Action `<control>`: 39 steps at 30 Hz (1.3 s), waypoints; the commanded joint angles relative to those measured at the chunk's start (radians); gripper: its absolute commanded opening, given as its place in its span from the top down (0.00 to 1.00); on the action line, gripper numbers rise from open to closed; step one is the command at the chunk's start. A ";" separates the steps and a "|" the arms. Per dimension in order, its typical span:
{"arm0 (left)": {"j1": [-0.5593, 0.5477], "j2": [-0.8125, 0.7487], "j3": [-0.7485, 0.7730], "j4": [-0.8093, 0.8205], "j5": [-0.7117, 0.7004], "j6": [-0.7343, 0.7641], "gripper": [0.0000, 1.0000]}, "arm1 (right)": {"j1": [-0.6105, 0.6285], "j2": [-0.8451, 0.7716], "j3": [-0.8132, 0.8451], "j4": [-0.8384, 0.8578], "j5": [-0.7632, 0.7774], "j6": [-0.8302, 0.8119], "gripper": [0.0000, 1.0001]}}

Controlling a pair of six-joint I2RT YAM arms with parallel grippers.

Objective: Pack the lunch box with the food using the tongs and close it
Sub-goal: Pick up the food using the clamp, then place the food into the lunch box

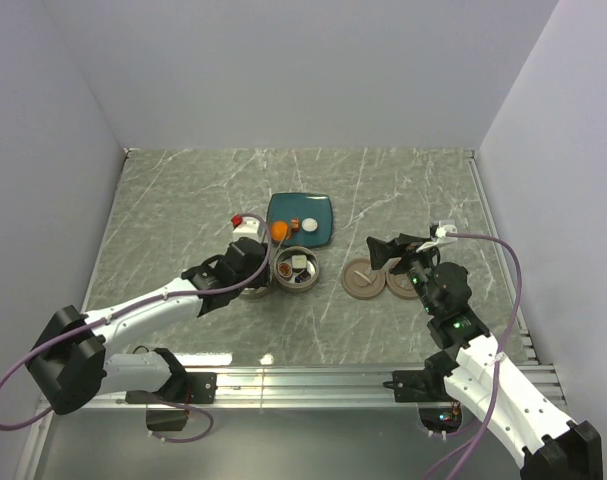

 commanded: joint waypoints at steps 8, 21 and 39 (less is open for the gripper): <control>0.005 -0.002 0.051 0.021 -0.040 0.021 0.71 | -0.007 -0.008 0.020 0.024 0.000 -0.010 0.00; -0.010 -0.220 0.022 0.016 -0.011 0.024 0.80 | -0.007 0.001 0.024 0.024 0.007 -0.010 0.00; -0.382 -0.473 -0.061 -0.231 -0.140 -0.152 0.80 | -0.007 0.001 0.026 0.016 0.018 -0.008 0.00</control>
